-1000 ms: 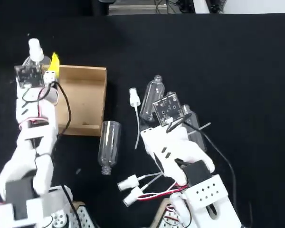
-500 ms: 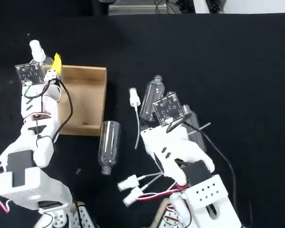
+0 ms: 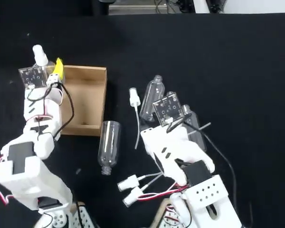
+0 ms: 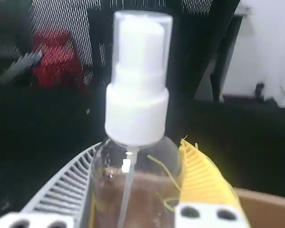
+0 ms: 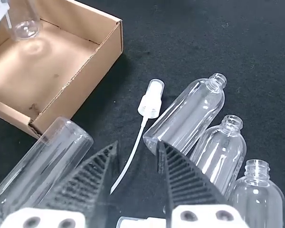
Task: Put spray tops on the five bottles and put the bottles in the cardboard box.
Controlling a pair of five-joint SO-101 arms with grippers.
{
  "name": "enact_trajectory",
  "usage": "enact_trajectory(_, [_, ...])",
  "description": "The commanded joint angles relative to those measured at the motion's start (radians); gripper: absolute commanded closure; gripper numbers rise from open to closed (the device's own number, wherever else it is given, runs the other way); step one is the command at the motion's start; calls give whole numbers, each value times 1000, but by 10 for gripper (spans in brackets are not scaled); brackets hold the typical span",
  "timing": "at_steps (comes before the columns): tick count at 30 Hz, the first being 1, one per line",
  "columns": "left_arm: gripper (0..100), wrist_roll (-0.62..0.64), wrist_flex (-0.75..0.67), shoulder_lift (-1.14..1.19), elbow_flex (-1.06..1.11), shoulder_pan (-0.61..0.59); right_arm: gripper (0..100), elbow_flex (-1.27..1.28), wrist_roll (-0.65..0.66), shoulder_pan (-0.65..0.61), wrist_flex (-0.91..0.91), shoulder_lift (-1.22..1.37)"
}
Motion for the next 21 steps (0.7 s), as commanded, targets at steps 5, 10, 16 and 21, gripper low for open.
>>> enact_trajectory(5, [971, 11, -153, 129, -125, -10, 896, -8, -5, 26, -28, -30])
enact_trajectory(10, [971, 11, -153, 167, -160, -35, 896, -8, -5, 26, -28, -30])
enact_trajectory(16, [970, -9, -149, 196, -159, -35, 896, -10, -5, 26, -28, -30])
enact_trajectory(21, [967, -71, -155, 226, -162, -28, 896, -10, -5, 26, -28, -30])
